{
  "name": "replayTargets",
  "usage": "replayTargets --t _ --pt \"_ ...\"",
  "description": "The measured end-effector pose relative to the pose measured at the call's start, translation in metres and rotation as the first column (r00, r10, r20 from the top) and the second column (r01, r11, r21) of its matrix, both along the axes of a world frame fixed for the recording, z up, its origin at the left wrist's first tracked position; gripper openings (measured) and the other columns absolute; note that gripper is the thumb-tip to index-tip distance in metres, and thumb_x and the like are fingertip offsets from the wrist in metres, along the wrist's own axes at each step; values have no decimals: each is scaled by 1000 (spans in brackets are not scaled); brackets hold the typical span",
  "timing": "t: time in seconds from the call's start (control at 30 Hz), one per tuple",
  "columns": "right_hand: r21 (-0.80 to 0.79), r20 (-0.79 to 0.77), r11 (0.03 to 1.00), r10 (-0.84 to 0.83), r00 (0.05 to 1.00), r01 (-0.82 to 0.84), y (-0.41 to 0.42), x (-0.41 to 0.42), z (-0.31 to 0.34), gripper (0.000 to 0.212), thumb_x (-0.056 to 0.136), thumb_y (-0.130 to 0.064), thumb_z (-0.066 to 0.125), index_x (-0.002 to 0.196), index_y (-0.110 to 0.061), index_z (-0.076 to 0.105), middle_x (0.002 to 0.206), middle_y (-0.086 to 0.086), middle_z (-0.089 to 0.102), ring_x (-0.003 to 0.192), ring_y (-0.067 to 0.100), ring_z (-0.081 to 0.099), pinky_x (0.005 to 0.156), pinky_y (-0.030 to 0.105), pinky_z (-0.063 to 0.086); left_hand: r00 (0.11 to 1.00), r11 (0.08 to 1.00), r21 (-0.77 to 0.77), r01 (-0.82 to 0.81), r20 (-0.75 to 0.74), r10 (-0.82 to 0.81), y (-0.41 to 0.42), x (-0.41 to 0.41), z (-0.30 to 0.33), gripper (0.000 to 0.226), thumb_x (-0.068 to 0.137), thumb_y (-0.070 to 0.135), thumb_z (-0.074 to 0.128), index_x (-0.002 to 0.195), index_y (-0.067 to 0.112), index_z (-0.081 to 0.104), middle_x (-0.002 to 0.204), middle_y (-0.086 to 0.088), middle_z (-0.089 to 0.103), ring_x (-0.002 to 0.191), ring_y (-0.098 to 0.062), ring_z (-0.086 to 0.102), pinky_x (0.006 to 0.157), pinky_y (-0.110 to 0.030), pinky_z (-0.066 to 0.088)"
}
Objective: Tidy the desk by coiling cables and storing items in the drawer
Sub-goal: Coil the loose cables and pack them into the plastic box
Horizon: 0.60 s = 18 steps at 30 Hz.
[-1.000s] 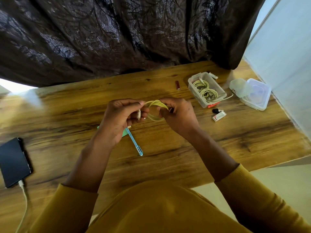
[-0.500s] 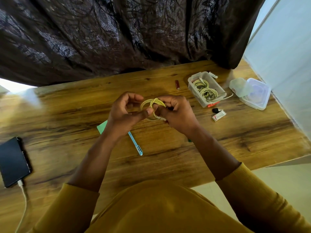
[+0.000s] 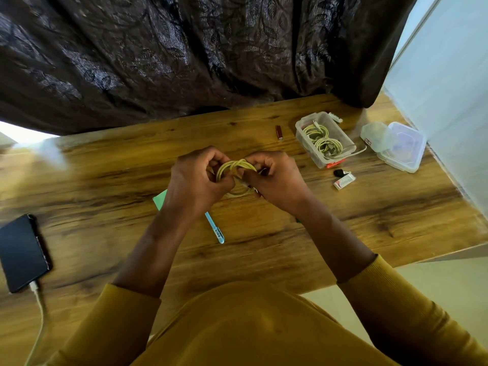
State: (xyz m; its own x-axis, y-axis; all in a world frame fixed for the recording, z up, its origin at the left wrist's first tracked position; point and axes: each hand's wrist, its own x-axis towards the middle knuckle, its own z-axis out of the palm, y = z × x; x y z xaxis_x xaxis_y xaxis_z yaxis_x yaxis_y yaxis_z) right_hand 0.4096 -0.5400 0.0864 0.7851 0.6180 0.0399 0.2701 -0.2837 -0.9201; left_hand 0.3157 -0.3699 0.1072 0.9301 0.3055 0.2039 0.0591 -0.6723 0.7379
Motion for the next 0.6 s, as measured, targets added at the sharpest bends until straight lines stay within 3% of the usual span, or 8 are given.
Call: replayTargets --t 0.17,0.3,0.43,0.53,0.6 --pt "11 -2 1000 -10 1000 11 4 -5 3 7 97 -15 72 99 -13 78 73 -6 73 51 7 65 46 22 48 995 978 192 -75 72 62 -6 5 -7 21 85 32 78 96 19 67 78 11 68 65 -3 63 55 -32 55" --pt "54 -69 999 2 998 2 5 -8 5 6 97 -9 71 96 -9 76 67 -5 70 46 10 62 41 21 43 995 969 241 -61 91 40 -3 8 -15 21 90 38 66 97 18 61 76 9 63 62 -2 57 52 -23 39" --pt "114 -219 993 21 976 4 4 -7 7 7 99 -12 69 103 -6 72 76 7 76 44 9 58 40 23 41 998 981 194 -23 54 13 0 8 -21 28 99 47 58 111 21 54 77 8 66 58 -5 61 48 -31 49" --pt "129 -270 992 35 962 0 2 -6 7 11 101 -14 68 104 -5 71 81 13 77 46 11 58 40 24 41 999 993 119 14 46 -19 1 7 -26 25 102 47 58 115 26 51 88 6 72 71 -11 71 57 -44 59" --pt "145 -300 989 53 952 -10 1 -6 8 13 101 -15 67 106 -3 70 82 13 77 46 12 57 40 24 41 998 998 52 45 41 -47 1 8 -27 17 104 35 59 114 25 50 96 4 71 83 -14 72 65 -49 59"
